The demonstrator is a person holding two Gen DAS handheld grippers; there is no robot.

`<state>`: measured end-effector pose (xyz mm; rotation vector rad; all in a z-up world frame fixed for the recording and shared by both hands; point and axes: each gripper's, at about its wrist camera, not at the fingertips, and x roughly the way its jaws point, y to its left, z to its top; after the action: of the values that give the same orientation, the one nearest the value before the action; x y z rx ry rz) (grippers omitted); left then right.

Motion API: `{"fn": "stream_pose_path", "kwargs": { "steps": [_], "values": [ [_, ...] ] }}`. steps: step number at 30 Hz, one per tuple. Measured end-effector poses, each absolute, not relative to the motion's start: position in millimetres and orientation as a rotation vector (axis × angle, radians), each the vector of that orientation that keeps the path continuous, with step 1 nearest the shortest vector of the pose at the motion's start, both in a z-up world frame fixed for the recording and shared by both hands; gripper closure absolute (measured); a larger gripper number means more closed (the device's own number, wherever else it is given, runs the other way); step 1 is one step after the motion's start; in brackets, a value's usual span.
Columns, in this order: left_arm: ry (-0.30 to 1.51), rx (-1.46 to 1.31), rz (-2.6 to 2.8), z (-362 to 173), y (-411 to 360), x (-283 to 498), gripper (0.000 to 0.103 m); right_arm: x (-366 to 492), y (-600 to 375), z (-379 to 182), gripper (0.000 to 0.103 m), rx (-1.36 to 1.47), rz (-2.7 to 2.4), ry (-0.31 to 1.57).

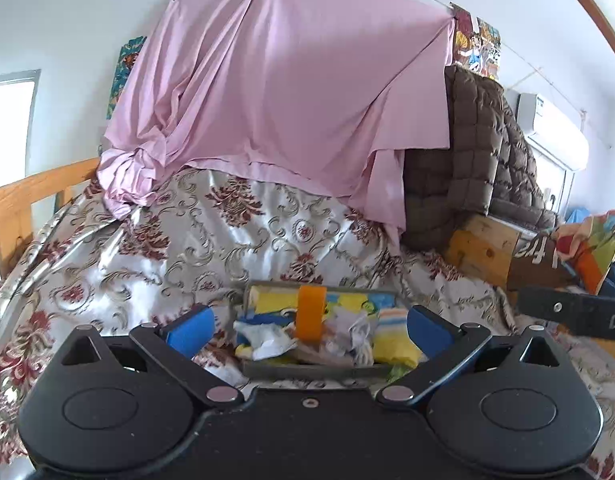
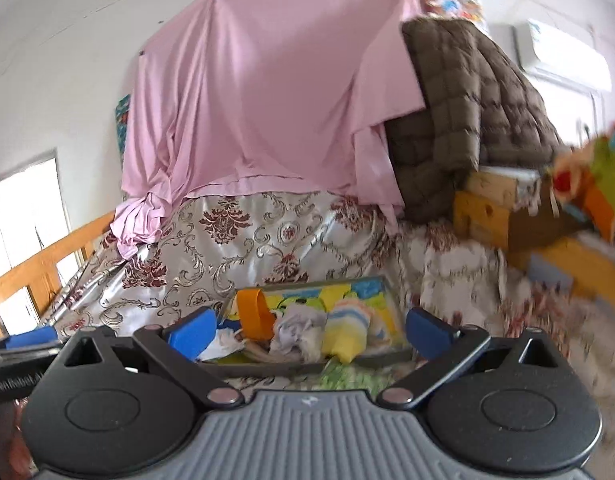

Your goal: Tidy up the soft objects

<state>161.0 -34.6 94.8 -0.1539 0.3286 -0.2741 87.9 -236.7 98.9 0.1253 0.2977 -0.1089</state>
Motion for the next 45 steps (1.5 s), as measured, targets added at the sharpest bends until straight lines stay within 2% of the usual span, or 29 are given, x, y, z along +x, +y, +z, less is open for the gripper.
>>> {"fn": "stream_pose_path", "kwargs": {
  "steps": [11, 24, 45],
  "values": [
    [0.298, -0.112, -0.202, 50, -24, 114, 0.001, 47, -224, 47, 0.0, 0.122, -0.214, 0.28],
    [0.329, -0.089, -0.156, 12, -15, 95, 0.001, 31, -201, -5, 0.0, 0.099, -0.258, 0.302],
    [0.349, -0.081, -0.156, -14, -12, 83, 0.001, 25, -202, -30, 0.0, 0.11, -0.234, 0.329]
  ]
}}
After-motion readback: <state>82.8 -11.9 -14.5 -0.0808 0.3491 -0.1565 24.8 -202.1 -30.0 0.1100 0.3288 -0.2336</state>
